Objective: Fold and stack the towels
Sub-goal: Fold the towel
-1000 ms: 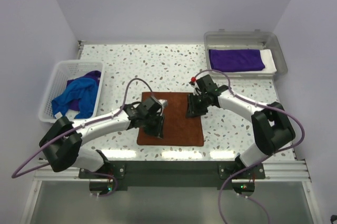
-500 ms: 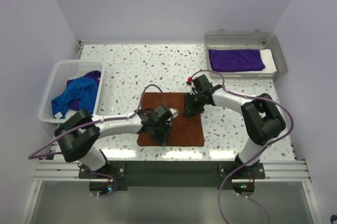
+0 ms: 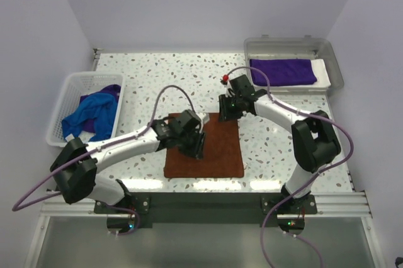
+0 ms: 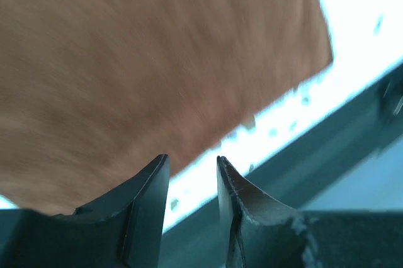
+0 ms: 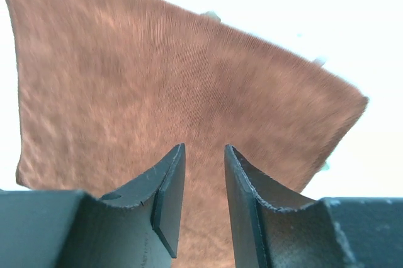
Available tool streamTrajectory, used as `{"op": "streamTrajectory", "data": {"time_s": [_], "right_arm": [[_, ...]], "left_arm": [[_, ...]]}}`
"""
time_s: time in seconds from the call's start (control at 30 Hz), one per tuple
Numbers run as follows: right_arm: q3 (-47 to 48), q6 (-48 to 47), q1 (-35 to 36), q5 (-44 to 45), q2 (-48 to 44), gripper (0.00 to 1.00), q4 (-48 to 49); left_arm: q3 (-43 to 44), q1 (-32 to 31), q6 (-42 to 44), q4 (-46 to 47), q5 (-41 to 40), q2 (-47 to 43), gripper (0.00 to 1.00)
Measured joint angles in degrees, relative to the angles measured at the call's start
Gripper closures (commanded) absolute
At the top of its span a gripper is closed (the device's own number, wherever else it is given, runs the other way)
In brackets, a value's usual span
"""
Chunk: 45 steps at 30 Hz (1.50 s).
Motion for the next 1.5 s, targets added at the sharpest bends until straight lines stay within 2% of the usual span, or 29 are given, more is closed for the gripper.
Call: {"op": "streamTrajectory", "data": {"time_s": [0.13,0.27,0.43,0.57,0.67,0.7,0.8,0.93,1.1,1.5], "right_arm": [[3.3,-1.3,-2.2,1.2,1.0,0.7,0.1],[4.4,-2.0,-4.7,1.5,3.5,0.72,0.3],[4.6,-2.7,-6.9,1.6,8.2,0.74,0.6],[4.6,-2.8,-8.4,1.3,10.4,0.74,0.9],[4.7,-4.0,-8.9,1.4,10.3,0.72,0.8],[5.0,-4.8,-8.9,1.6,10.3,0.71,0.3],[6.5,-8.4,-8.9,2.6,10.3,0.61,-1.5],[9.3,-13.0,-9.0,2.8,10.3,0.53,-3.8],[12.0,-19.6,-9.5,2.8,10.6,0.53,-6.0],[16.8,-30.3,-11.3,0.1,15.7,0.56,-11.2]], "left_arm": [[2.5,9.7,1.8,1.7,-1.1,-0.7,0.62],[4.9,17.8,4.6,4.0,-2.0,4.6,0.67],[9.0,22.5,7.4,6.2,-2.2,15.8,0.72],[9.8,25.1,8.7,6.6,-2.8,20.5,0.74],[10.1,26.9,9.7,6.8,-2.5,20.6,0.69],[10.2,27.3,10.4,6.9,-3.0,20.3,0.61],[10.5,27.9,14.0,6.8,-4.4,18.9,0.49],[13.6,28.7,19.4,7.4,-5.2,18.2,0.41],[16.5,30.9,25.5,9.1,-4.4,18.9,0.39],[22.8,34.5,38.4,7.5,3.1,28.9,0.43]]}}
